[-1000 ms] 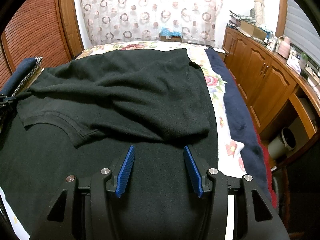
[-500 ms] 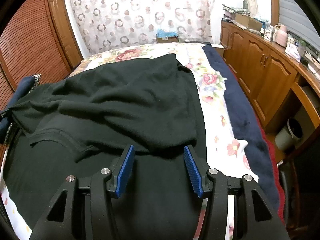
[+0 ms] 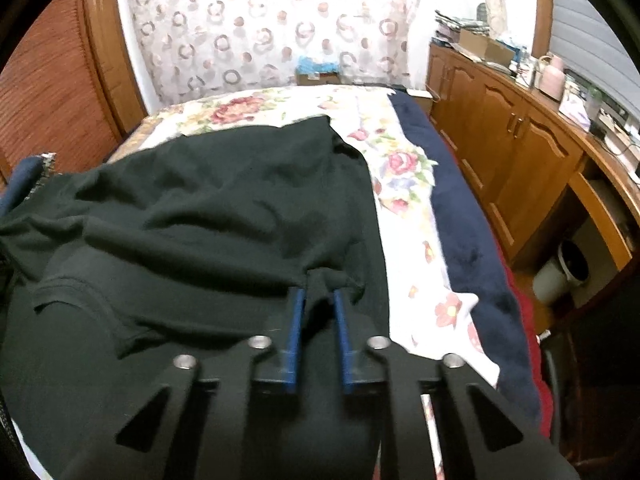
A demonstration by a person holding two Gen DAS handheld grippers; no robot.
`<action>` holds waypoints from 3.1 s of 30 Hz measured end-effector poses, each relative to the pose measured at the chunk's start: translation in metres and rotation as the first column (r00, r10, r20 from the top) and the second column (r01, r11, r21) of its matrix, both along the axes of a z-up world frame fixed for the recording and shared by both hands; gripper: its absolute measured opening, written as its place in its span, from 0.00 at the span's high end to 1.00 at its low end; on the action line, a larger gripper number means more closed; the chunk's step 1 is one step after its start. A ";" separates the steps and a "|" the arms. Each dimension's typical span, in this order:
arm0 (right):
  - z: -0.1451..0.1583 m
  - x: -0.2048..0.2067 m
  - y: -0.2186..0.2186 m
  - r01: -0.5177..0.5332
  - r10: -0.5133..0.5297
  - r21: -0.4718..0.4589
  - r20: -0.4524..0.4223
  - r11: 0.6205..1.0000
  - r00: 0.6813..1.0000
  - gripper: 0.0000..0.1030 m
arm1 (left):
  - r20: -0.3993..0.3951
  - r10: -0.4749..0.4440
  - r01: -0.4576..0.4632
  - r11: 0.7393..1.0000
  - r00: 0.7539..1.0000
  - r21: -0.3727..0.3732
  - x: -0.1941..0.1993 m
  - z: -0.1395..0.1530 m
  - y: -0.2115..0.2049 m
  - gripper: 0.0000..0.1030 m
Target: Fold small clothes
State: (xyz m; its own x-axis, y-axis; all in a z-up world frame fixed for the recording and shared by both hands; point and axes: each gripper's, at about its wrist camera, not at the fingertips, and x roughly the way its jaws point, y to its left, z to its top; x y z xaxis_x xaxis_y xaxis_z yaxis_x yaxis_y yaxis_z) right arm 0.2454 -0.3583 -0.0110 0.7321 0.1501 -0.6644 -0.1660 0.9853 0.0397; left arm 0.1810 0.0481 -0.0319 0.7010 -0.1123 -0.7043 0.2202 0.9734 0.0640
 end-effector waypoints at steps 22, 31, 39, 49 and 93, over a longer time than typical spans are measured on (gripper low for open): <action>0.062 -0.139 -0.015 -0.157 0.146 0.012 0.300 0.988 0.943 0.95 | 0.152 -0.018 0.027 0.998 0.988 -0.063 -0.091 0.053 0.019 0.96; 0.060 -0.200 -0.037 -0.195 0.189 -0.002 0.250 0.981 0.950 0.95 | 0.110 0.011 -0.004 0.998 0.994 -0.065 -0.125 0.037 0.034 0.96; 0.008 -0.190 -0.035 -0.192 0.193 -0.024 0.076 0.981 0.978 0.91 | 0.002 0.008 -0.008 0.997 1.000 -0.083 -0.136 -0.010 0.031 0.69; -0.002 -0.186 -0.027 -0.150 0.151 -0.020 0.062 0.989 0.987 0.57 | -0.019 0.059 -0.061 0.989 0.998 -0.137 -0.132 -0.029 0.033 0.25; -0.073 -0.190 0.034 -0.102 0.105 -0.030 0.145 0.994 0.984 0.39 | -0.111 0.056 -0.077 0.979 0.992 -0.190 -0.138 -0.074 0.029 0.72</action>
